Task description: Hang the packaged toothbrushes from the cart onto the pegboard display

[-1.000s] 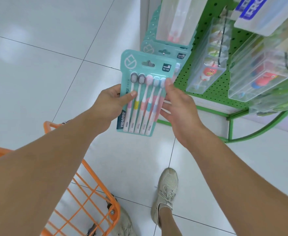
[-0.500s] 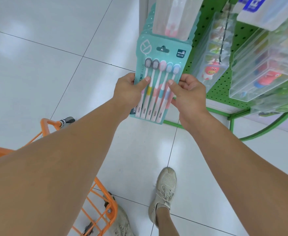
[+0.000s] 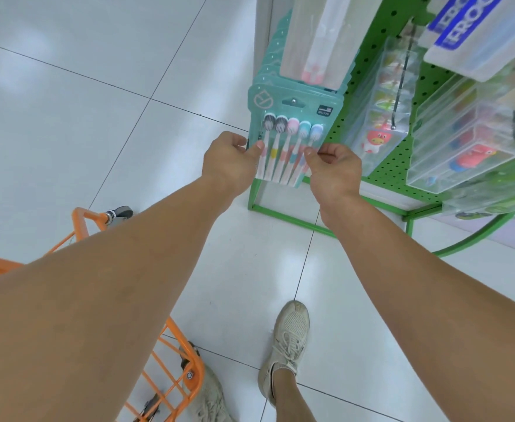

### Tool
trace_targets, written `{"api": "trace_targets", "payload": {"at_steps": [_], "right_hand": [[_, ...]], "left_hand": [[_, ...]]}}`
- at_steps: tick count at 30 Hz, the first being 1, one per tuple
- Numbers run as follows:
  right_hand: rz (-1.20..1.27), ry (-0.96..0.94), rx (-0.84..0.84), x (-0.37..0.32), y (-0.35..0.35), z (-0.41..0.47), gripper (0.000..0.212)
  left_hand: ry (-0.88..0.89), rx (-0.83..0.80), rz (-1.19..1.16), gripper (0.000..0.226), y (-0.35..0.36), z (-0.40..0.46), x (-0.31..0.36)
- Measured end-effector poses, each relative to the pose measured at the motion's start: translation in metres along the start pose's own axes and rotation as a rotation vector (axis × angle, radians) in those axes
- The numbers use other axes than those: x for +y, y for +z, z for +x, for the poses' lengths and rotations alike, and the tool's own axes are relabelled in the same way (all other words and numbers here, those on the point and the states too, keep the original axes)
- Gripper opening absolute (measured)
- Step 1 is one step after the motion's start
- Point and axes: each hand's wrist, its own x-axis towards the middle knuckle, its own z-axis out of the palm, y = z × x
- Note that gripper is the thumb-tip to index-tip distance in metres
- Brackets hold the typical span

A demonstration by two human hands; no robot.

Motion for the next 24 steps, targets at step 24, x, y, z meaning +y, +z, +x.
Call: {"api": "trace_targets", "payload": {"at_steps": [24], "right_hand": [[-0.672, -0.550, -1.044, -0.124, 0.090, -0.482, 0.042]], "left_hand": [[-0.390, 0.626, 0.115, 0.047, -0.375, -0.378, -0.113]]}}
